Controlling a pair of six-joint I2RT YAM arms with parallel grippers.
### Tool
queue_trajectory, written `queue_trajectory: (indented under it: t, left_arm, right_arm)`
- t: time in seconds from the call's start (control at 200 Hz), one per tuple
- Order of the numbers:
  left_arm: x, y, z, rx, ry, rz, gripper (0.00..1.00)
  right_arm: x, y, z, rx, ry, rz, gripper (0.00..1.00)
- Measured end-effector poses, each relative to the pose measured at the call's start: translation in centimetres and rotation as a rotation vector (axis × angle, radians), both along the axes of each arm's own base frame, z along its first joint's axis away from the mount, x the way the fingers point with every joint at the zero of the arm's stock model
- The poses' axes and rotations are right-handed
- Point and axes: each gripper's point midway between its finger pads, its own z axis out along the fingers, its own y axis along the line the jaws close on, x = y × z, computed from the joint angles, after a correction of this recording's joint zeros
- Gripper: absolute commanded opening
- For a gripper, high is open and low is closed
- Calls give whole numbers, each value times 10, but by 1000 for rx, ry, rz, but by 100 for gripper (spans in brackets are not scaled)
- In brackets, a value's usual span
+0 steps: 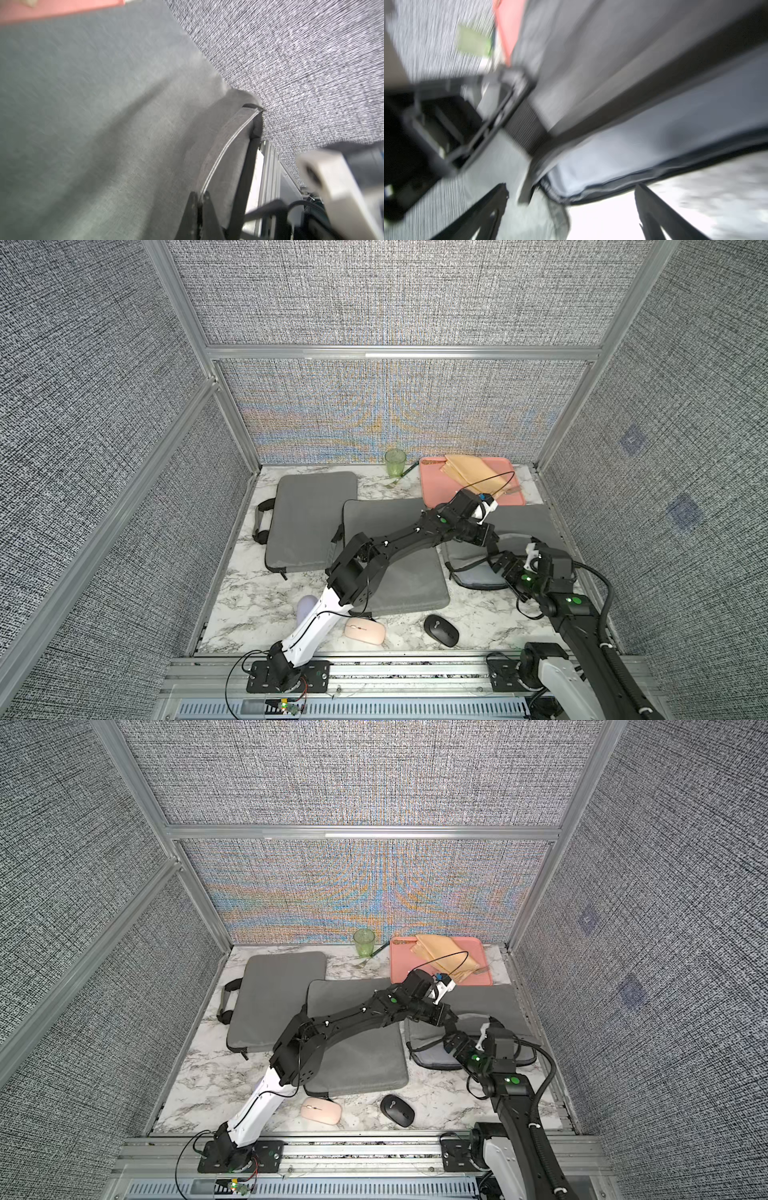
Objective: Put the mouse into the laptop bag
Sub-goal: Open the zippered laptop bag at the center of the board, then pick up the mouse from the center of the board.
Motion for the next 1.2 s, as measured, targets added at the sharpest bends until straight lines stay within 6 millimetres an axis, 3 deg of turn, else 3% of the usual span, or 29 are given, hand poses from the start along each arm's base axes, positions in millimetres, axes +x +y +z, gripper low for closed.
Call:
queue_trajectory:
  t: [0.145, 0.28, 0.55, 0.681, 0.841, 1.011, 1.201]
  left_arm:
    - [8, 4, 6, -4, -19, 12, 0]
    - [11, 15, 0, 23, -8, 29, 0]
    - [13, 38, 17, 23, -27, 55, 0]
    - [15, 44, 21, 23, -44, 61, 0]
    - [17, 53, 20, 31, -44, 74, 0]
    - [18, 57, 21, 24, -48, 81, 0]
    - [19, 58, 21, 19, -48, 84, 0]
  right_arm:
    - [-19, 61, -10, -98, 27, 268, 99]
    - [-42, 94, -24, -185, 44, 437, 99]
    - [-89, 129, -45, -270, 54, 672, 99]
    - [-111, 140, -64, -323, 97, 773, 99]
    - [-123, 143, -82, -392, 137, 819, 99]
    - [-133, 161, -82, -417, 110, 889, 98]
    - [-147, 168, -84, -464, 102, 939, 85]
